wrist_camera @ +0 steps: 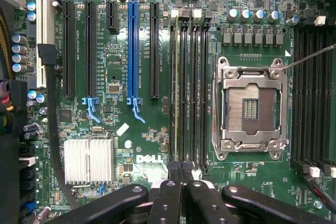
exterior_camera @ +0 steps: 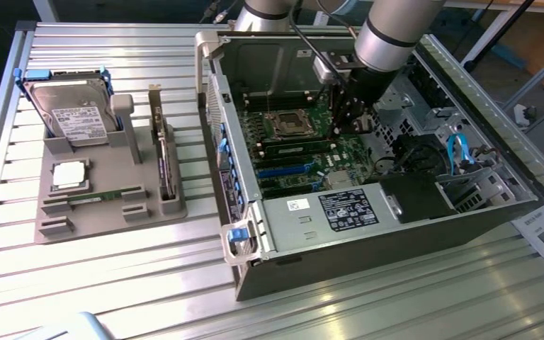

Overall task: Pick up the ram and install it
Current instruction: 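Press down the ram until it locks into place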

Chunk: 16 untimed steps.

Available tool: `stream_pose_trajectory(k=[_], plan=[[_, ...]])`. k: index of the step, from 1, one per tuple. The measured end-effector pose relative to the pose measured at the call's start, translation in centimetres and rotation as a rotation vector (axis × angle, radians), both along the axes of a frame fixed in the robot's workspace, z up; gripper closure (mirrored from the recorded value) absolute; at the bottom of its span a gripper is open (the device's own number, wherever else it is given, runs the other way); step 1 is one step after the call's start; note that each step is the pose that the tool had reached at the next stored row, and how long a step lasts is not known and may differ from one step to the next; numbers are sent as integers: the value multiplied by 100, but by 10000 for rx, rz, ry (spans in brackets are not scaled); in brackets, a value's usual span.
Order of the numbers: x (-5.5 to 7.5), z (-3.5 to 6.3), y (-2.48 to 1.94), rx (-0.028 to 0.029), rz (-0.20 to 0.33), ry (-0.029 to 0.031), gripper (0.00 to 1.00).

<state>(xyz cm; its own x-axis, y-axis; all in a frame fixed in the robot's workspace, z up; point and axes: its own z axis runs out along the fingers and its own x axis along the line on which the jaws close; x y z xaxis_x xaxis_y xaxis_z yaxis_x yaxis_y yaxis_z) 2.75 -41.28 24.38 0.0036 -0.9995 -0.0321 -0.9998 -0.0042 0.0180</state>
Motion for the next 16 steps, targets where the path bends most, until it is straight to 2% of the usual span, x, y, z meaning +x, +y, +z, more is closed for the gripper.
stream_pose_trajectory(k=[10,16], plan=[[0,-78,0,1,0,-1,90],[0,-84,0,2,-1,-1,90]])
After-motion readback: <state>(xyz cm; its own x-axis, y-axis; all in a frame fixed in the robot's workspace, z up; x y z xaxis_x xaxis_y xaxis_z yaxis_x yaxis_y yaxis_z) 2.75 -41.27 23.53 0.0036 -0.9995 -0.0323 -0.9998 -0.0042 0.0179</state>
